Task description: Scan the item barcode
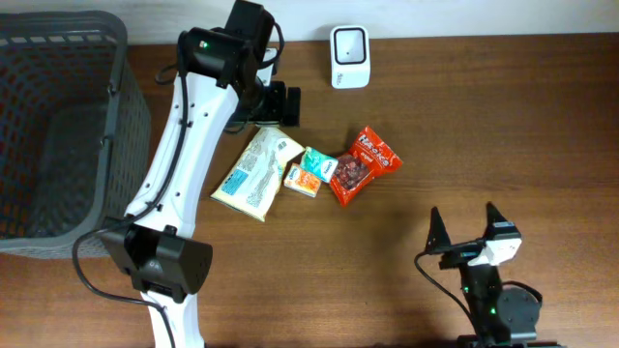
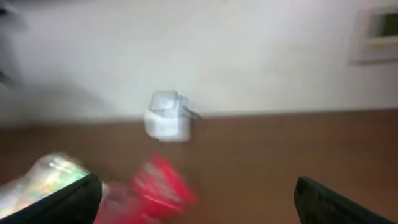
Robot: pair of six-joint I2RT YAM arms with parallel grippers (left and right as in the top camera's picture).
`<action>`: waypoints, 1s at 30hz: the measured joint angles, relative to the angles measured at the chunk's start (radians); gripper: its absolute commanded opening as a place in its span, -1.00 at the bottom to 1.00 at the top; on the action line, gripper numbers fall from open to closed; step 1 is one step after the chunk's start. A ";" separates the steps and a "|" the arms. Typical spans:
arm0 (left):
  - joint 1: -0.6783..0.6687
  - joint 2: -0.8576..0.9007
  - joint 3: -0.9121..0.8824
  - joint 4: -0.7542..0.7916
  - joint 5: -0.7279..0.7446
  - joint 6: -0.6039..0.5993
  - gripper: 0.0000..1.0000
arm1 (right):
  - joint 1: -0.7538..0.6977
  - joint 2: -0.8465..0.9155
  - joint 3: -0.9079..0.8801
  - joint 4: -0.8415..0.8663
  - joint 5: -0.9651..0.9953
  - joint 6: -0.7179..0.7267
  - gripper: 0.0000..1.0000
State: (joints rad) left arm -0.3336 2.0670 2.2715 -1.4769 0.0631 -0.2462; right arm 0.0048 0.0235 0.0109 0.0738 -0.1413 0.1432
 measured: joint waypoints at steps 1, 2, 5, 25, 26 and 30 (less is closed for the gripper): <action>0.000 0.000 0.000 0.006 -0.020 0.000 0.98 | 0.000 0.000 0.000 0.042 -0.068 0.068 0.97; 0.000 0.000 0.000 0.009 -0.030 0.000 0.98 | 0.000 0.000 0.000 0.077 -0.118 0.125 0.97; 0.000 0.003 0.001 0.011 -0.055 0.000 0.98 | 0.000 0.002 0.000 0.225 -0.211 0.265 0.97; 0.000 0.067 0.003 0.004 -0.076 0.008 0.57 | -0.002 0.683 1.034 -0.545 -0.379 0.141 0.97; 0.000 0.067 0.003 0.003 -0.075 0.008 0.55 | -0.002 0.737 1.077 -0.547 -0.439 0.136 0.97; 0.000 0.067 0.003 0.003 -0.075 0.011 0.52 | -0.002 0.890 1.140 -0.496 -0.629 0.138 -0.20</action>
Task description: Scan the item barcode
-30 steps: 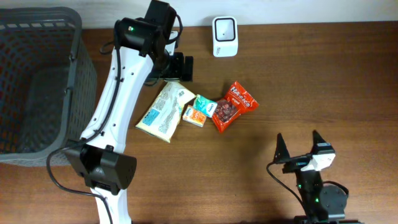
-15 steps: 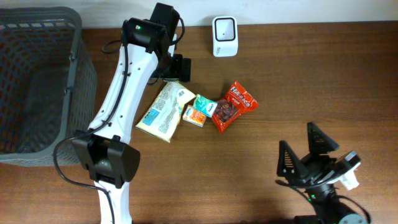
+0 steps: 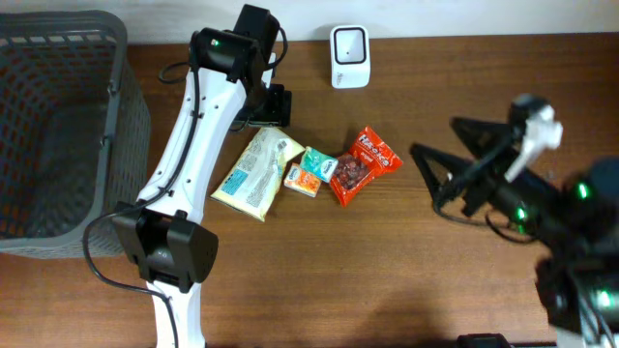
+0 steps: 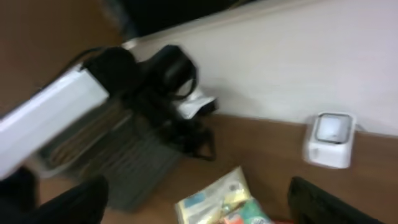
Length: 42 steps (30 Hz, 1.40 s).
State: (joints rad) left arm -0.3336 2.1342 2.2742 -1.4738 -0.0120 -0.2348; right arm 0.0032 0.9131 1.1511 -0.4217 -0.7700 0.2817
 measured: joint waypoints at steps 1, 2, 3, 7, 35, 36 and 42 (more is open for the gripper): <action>0.000 0.000 0.000 0.001 0.000 0.000 0.53 | 0.000 0.041 0.003 -0.008 -0.022 0.016 -0.32; 0.000 0.000 0.000 0.002 0.000 0.000 0.62 | 0.000 0.087 0.004 -0.027 -0.029 0.049 -0.46; 0.000 0.000 0.000 0.002 0.000 0.000 0.78 | 0.005 0.146 0.005 -0.053 -0.019 0.074 -0.53; 0.000 0.000 0.000 0.002 0.000 0.004 0.89 | 0.060 0.397 0.004 -0.074 0.072 0.137 -0.70; 0.000 0.001 0.000 0.006 -0.001 0.005 0.99 | 0.106 0.866 0.064 -0.239 0.440 0.311 -0.92; 0.000 0.001 0.000 0.006 -0.001 0.005 0.99 | 0.106 0.841 0.069 -0.248 0.449 0.311 -0.92; 0.000 0.001 0.000 0.006 -0.001 0.005 0.99 | 0.125 0.841 0.077 -0.253 0.472 0.309 -0.92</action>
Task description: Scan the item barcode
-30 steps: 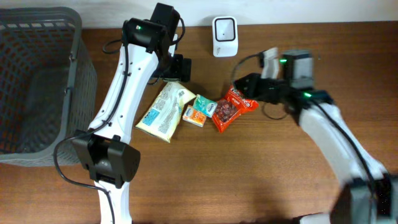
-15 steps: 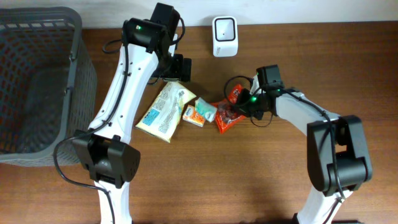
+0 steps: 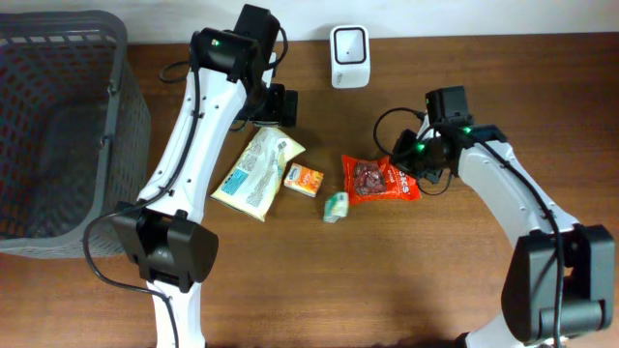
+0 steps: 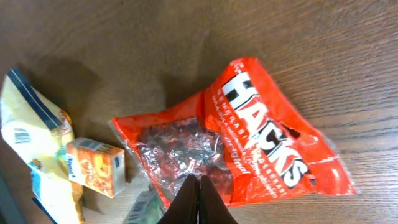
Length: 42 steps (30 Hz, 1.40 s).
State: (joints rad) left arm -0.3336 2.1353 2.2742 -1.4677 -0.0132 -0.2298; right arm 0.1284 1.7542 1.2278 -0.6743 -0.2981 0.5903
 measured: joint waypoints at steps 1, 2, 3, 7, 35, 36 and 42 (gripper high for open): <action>0.000 0.000 0.000 0.000 0.000 0.000 0.99 | 0.014 0.019 0.000 0.001 0.003 0.000 -0.92; 0.000 0.000 0.000 0.000 0.000 0.000 0.99 | 0.026 0.037 0.000 0.003 0.007 0.000 -0.92; 0.000 0.000 0.000 0.000 0.000 0.000 0.99 | 0.040 0.064 0.000 0.005 0.021 0.007 -0.92; 0.000 0.000 0.000 -0.001 0.000 0.000 0.99 | 0.061 0.128 0.000 -0.029 0.109 0.045 -0.92; 0.000 0.000 0.000 -0.002 0.000 0.000 0.98 | 0.179 0.251 0.164 -0.143 0.181 0.008 -0.92; 0.000 0.000 0.000 -0.001 0.000 0.000 0.98 | 0.179 0.254 0.164 -0.140 0.180 0.003 -0.92; 0.000 0.000 0.000 -0.002 0.000 0.000 0.99 | 0.163 0.251 0.284 -0.379 0.203 -0.054 -0.92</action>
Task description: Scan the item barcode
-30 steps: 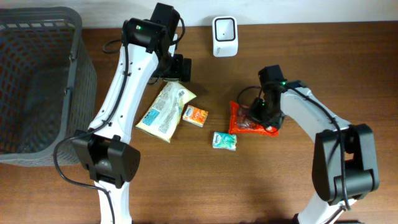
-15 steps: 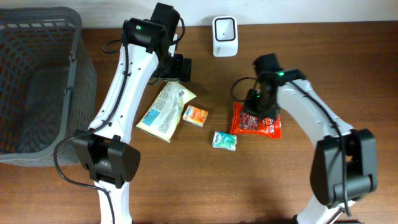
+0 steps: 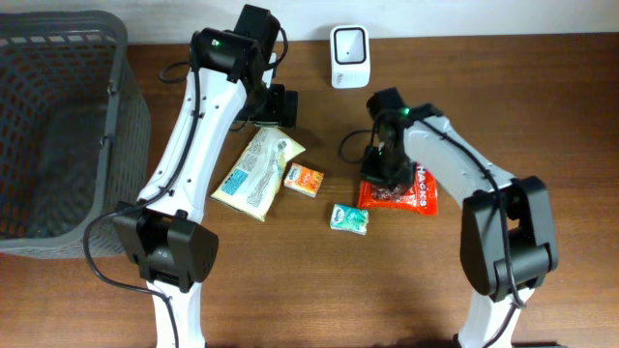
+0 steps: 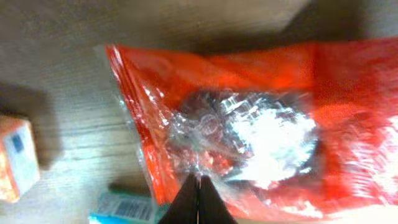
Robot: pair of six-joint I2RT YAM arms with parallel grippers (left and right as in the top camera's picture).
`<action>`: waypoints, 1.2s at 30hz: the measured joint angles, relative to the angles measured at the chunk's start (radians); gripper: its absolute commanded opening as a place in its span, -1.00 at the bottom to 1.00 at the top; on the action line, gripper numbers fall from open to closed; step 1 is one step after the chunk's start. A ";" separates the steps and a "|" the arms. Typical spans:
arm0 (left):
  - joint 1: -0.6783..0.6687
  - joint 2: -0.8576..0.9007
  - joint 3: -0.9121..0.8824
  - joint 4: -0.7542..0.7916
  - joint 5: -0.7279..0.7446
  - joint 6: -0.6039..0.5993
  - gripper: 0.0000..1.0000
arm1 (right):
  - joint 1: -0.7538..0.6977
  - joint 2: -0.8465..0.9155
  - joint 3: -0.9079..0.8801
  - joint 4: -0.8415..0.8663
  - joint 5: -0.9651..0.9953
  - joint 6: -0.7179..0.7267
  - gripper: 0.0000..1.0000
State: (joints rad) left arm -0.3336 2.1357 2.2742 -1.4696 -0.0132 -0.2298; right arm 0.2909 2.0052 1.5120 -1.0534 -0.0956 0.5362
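Observation:
A red snack bag (image 3: 406, 190) with a clear window (image 4: 249, 134) lies flat on the brown table, right of the other items. My right gripper (image 4: 199, 182) is shut, its tips pinching the film at the bag's window, and shows from overhead as right gripper (image 3: 384, 172). The white barcode scanner (image 3: 348, 43) stands at the table's far edge. My left gripper (image 3: 279, 104) hangs beyond the top of the yellow bag (image 3: 256, 172); its jaws cannot be made out.
A small teal pack (image 3: 350, 218) lies just left of the red bag, its barcode side up as the teal pack (image 4: 121, 210) shows. An orange box (image 3: 308, 180) sits beside the yellow bag. A grey basket (image 3: 58, 126) fills the left side.
The right arm has swung over to the bag's left end, its gripper still shut on the bag. The red bag now lies slightly further right and nearer, and the teal pack has shifted nearer and right.
First the right arm rested at the front right, open, with the red bag, teal pack, orange box and yellow bag bunched together. It then stood raised and open. Later it was shut on the red bag, drawn right of the group with the teal pack displaced. The left arm barely moved.

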 measured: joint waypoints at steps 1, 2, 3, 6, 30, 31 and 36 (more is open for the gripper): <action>0.000 0.000 0.000 -0.001 0.000 0.000 0.98 | -0.010 -0.003 0.042 -0.058 0.020 -0.008 -0.92; 0.000 0.000 0.000 -0.002 0.000 0.000 0.98 | -0.022 -0.011 0.077 -0.093 0.040 -0.013 -0.92; 0.000 0.000 0.000 -0.002 0.000 0.000 0.98 | -0.039 -0.023 0.125 -0.141 0.067 -0.018 -0.92; 0.000 0.000 0.000 -0.003 0.000 0.000 0.98 | -0.088 -0.059 0.173 -0.189 0.121 -0.030 -0.92; 0.000 0.000 0.000 0.023 0.118 0.050 -0.82 | -0.323 -0.061 -0.220 0.111 0.086 -0.053 -0.92; 0.000 0.000 -0.004 0.034 0.158 0.065 -0.95 | -0.338 -0.061 -0.216 0.100 0.036 -0.084 -0.92; -0.018 0.001 -0.071 0.098 0.298 0.089 -1.00 | -0.391 -0.060 -0.138 0.005 -0.141 -0.190 -0.92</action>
State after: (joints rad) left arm -0.3511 2.1368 2.2036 -1.3712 0.2844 -0.1413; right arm -0.0998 1.9453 1.3735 -1.0485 -0.2363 0.3466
